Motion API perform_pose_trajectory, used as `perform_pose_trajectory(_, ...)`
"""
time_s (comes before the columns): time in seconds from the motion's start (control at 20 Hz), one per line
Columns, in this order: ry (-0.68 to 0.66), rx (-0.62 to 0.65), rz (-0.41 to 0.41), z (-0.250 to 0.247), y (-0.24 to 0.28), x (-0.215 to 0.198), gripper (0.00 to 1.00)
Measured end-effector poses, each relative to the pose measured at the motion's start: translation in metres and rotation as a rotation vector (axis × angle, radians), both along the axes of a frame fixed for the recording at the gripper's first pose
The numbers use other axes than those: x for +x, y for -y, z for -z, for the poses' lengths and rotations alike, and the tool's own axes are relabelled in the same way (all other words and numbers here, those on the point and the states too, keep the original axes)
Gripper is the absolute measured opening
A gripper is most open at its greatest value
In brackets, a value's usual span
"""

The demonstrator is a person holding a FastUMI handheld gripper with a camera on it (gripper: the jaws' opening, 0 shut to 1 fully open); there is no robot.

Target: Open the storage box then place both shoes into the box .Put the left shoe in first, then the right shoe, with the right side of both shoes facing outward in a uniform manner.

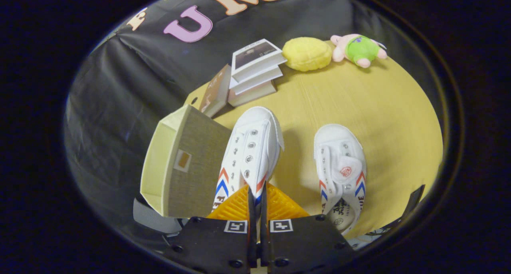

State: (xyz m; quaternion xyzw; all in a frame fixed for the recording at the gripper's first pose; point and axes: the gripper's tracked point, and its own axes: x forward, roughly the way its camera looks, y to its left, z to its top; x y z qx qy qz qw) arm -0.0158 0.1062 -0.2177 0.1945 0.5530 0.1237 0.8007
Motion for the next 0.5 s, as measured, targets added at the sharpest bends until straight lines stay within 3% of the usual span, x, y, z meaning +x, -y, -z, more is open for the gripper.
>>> perform_pose_trajectory(0.3,0.101,0.058,0.011,-0.074,-0.047,0.023,0.07)
perform_pose_trajectory(0.5,0.138,0.092,-0.017,-0.093,-0.095,0.031,0.07)
